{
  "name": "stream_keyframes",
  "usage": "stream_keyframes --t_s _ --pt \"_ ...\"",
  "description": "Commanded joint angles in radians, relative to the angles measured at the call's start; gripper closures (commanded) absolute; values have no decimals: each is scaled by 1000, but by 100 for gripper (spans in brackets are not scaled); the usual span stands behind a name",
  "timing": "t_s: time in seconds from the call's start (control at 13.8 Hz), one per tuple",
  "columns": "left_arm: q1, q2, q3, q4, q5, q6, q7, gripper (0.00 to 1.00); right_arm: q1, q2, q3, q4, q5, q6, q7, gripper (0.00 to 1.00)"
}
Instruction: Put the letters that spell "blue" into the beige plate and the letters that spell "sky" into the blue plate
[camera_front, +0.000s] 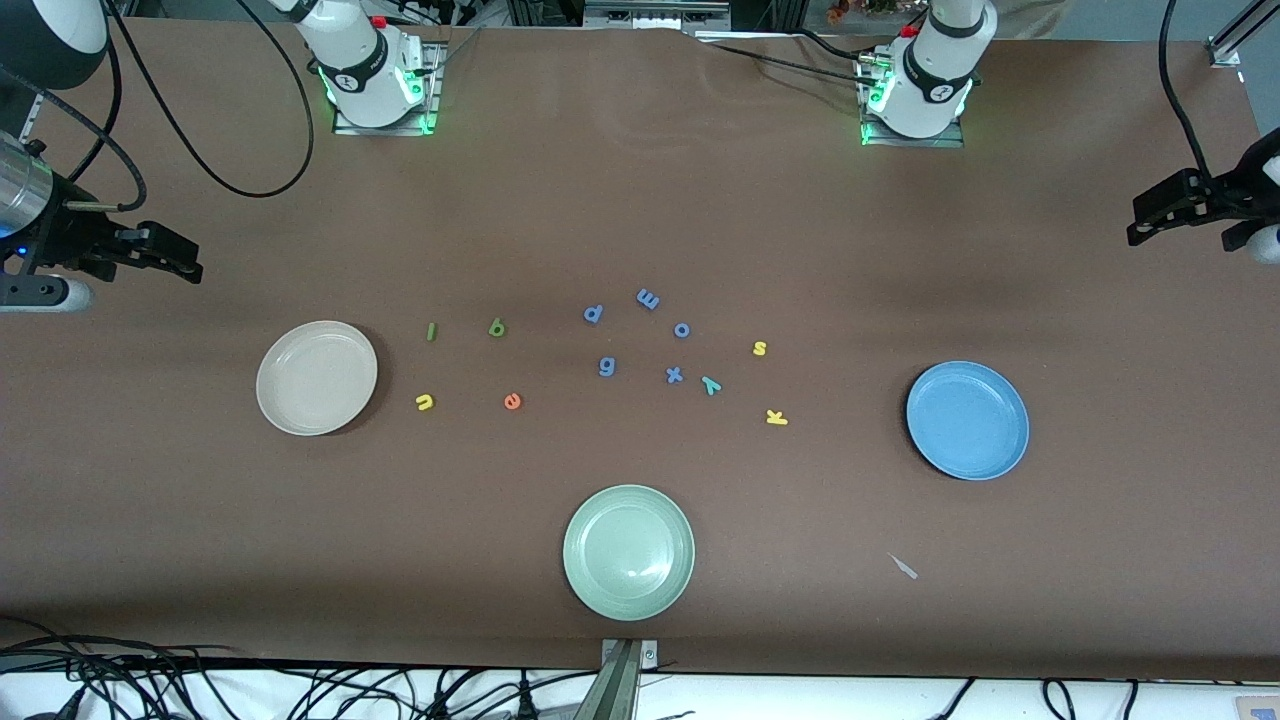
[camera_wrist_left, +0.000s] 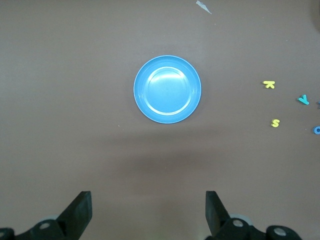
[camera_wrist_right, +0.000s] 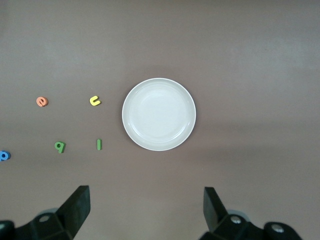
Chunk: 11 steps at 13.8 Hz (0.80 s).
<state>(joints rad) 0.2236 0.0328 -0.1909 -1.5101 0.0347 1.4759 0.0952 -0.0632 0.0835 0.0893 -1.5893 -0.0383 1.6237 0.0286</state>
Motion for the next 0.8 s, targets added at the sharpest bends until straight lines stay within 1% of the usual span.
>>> stream_keyframes --t_s 0.0,0.51,0.72 --pt "-7 13 -5 1 17 -11 8 0 -10 -1 7 5 12 -7 -12 0" --pt "-12 13 -9 1 19 -17 8 0 -10 -1 7 5 12 -7 -10 0" --pt "-13 15 -39 -9 19 -19 3 0 -10 -1 7 5 12 -7 -10 0"
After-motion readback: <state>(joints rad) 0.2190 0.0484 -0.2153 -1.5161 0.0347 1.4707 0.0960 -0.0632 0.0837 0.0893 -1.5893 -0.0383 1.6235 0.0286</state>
